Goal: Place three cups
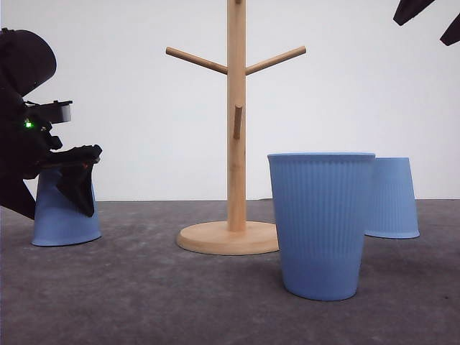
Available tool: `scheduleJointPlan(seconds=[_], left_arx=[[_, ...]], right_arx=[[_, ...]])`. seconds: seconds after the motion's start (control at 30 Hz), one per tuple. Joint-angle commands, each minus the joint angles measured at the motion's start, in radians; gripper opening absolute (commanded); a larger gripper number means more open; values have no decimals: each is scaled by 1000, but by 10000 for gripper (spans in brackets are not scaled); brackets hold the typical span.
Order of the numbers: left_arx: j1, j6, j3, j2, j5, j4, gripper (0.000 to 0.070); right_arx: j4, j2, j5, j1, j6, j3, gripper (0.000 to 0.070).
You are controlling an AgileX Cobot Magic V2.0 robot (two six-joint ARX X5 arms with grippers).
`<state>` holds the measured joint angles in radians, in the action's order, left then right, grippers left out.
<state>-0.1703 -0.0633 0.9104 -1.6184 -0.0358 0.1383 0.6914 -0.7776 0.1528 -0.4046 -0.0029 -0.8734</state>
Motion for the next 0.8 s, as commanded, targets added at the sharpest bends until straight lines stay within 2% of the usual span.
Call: scheduleJointPlan(seconds=[0.0,0.43,0.77], left_arx=[[0,10,13,-21,-9,1,401],[0,10,13,-17,-9,10,386],[0,9,13,75,-24,109,387]], right_arx=[[-10,-5,-4,-3,3,-14,516],[-9,-6,-4,-3,3,-14,516],[-10,-5,-4,-3,2,-14,516]])
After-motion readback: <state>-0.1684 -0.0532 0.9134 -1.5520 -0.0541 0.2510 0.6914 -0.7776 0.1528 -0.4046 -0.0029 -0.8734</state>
